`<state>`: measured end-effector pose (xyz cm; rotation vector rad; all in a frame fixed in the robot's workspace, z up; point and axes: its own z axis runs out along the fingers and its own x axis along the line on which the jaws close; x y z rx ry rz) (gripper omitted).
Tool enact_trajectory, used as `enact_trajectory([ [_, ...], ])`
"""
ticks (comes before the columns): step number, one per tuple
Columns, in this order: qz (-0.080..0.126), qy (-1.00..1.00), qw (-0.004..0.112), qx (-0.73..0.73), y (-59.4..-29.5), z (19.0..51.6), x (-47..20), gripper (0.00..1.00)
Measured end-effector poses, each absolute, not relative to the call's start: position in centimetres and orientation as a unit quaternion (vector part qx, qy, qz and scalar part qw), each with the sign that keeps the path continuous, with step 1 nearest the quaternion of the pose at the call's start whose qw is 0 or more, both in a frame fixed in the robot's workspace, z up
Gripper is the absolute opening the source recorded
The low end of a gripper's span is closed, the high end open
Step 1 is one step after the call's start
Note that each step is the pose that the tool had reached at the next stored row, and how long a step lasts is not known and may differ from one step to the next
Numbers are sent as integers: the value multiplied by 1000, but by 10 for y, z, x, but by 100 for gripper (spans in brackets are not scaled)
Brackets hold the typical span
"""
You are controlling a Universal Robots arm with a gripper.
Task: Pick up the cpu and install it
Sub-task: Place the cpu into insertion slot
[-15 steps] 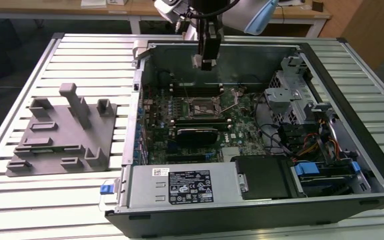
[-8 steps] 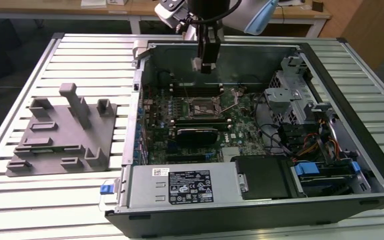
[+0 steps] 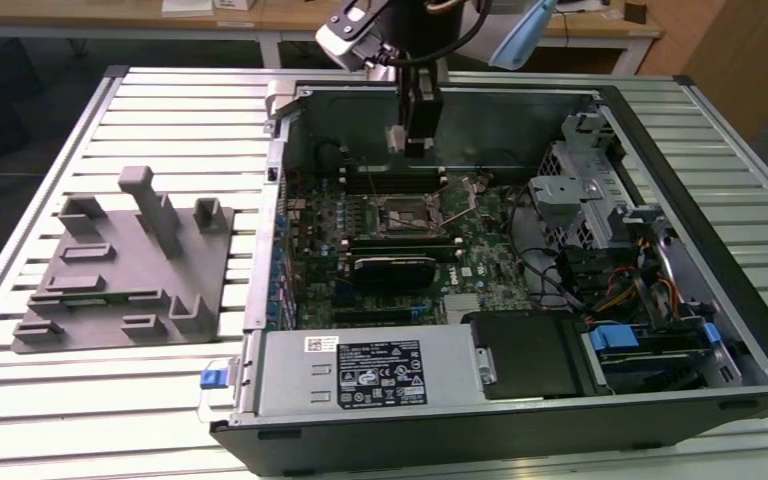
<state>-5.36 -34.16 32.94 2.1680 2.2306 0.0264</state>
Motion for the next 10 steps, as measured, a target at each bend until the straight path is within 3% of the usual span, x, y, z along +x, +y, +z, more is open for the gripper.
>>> enact_trajectory([
  [10, 9, 717, 16, 697, -342, 323, -51, 54],
])
